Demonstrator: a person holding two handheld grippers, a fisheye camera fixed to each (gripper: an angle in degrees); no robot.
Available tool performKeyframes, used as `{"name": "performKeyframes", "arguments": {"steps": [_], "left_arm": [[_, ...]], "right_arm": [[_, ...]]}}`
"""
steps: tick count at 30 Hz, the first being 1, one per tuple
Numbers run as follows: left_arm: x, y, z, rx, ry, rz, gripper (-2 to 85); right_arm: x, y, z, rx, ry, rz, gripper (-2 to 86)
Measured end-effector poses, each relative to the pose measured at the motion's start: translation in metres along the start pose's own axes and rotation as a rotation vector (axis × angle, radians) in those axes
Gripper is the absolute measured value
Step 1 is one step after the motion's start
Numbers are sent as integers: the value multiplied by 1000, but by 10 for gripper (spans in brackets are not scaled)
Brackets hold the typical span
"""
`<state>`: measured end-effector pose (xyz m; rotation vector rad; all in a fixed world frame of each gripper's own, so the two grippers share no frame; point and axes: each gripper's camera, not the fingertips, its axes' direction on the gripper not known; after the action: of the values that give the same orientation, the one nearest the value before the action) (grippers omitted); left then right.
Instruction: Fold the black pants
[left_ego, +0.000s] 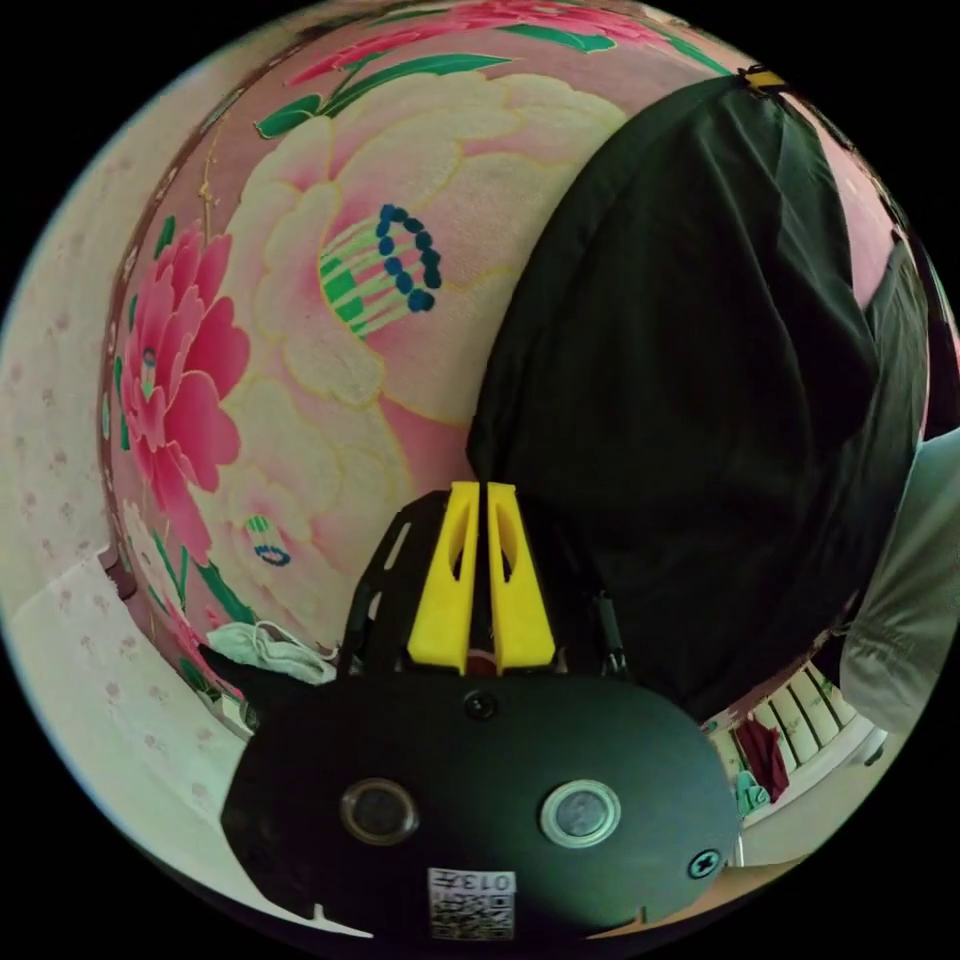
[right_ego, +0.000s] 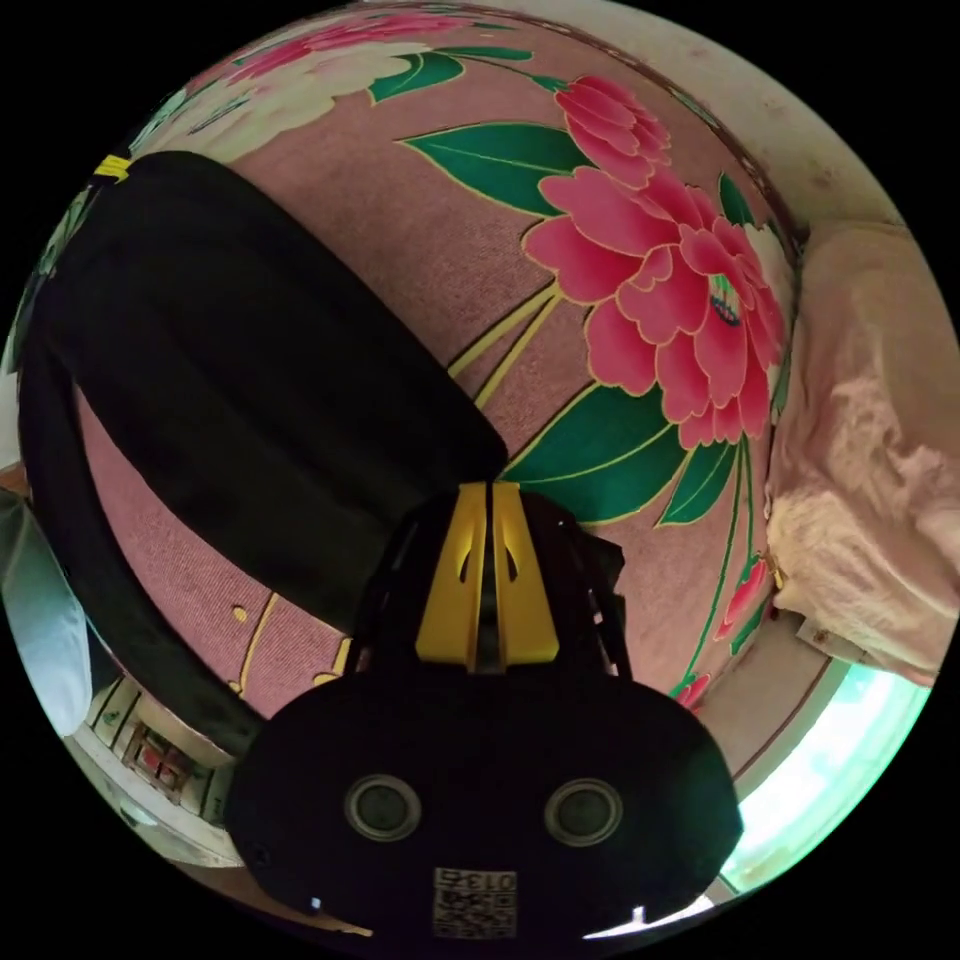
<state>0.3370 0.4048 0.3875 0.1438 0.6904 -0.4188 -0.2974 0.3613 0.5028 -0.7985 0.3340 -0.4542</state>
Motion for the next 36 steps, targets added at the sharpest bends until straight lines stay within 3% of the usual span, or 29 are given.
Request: {"name": "performKeyframes", "arguments": {"steps": [7,14,19,24,29,36], "left_arm": [[63,102,-95,208,-148,-68,4],[205,221,-153,305,-293,-71,4],[297,257,-117,220,-312,-30,4],[349,248,-52,93,-304,47,4],[348,235,-42,42,-296,91,4],[352,252,-70,95,-317,60,7]], "right_arm": [[-46,115,-127,216,201,132,7],[-182,305,-216,315,418,329,10],[-288,395,-199,226,410,491,12],[-370,430,-113,43,306,572,13],[-382,447,-64,-55,225,602,14],[-385,500,-77,-4,275,658,20]]}}
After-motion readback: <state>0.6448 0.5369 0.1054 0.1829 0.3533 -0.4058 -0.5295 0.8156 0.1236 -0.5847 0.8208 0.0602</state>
